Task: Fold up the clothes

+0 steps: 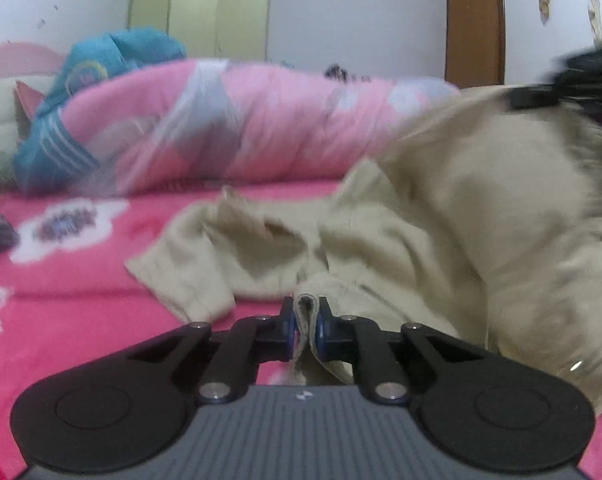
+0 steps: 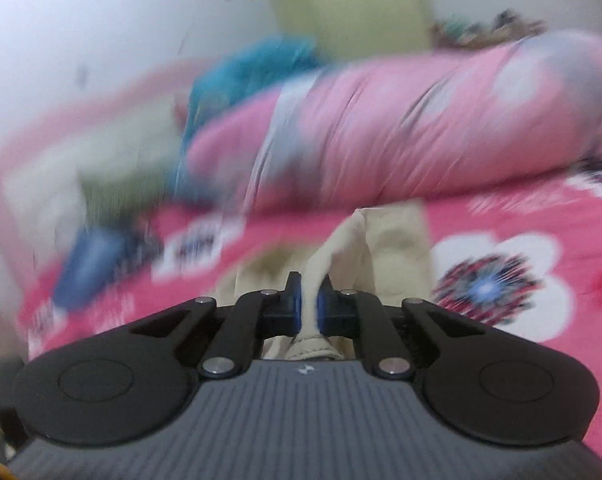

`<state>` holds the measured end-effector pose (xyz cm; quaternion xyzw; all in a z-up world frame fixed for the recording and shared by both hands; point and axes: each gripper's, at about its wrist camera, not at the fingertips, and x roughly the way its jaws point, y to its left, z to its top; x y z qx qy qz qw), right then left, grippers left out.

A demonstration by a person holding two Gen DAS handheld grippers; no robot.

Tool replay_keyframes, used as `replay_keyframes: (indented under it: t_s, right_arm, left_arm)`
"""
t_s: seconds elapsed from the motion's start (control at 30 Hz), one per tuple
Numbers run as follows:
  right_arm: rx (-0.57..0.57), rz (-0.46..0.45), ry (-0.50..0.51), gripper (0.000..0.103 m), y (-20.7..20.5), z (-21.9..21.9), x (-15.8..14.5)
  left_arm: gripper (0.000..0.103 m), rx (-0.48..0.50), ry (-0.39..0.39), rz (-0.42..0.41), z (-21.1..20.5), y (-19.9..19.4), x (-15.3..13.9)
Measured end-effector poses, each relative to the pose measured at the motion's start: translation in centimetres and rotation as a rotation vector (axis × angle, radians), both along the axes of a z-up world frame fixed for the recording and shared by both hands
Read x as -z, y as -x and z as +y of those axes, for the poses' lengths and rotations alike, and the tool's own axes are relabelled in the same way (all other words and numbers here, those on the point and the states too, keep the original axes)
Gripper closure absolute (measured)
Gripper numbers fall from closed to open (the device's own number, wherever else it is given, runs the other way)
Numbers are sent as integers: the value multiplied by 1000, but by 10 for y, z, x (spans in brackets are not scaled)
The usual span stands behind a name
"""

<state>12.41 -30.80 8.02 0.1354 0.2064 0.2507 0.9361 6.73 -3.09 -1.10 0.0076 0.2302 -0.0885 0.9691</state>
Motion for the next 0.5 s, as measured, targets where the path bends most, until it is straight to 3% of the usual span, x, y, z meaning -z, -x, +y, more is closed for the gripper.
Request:
replay_keyframes:
  t_s: [0.17,0.33,0.5]
  right_arm:
    - [165,-169,-199,97,88,-92,-24]
    - [246,-225,-324,97,165,-146,-14]
    - [348,-295,-437,97,238,-189,-8]
  left_arm:
    - [93,27,8,-155,-20,-7,-59]
    - [93,125,-42,-335,-65,-4,-117]
    - [93,300,47,-422,-122,4,-161]
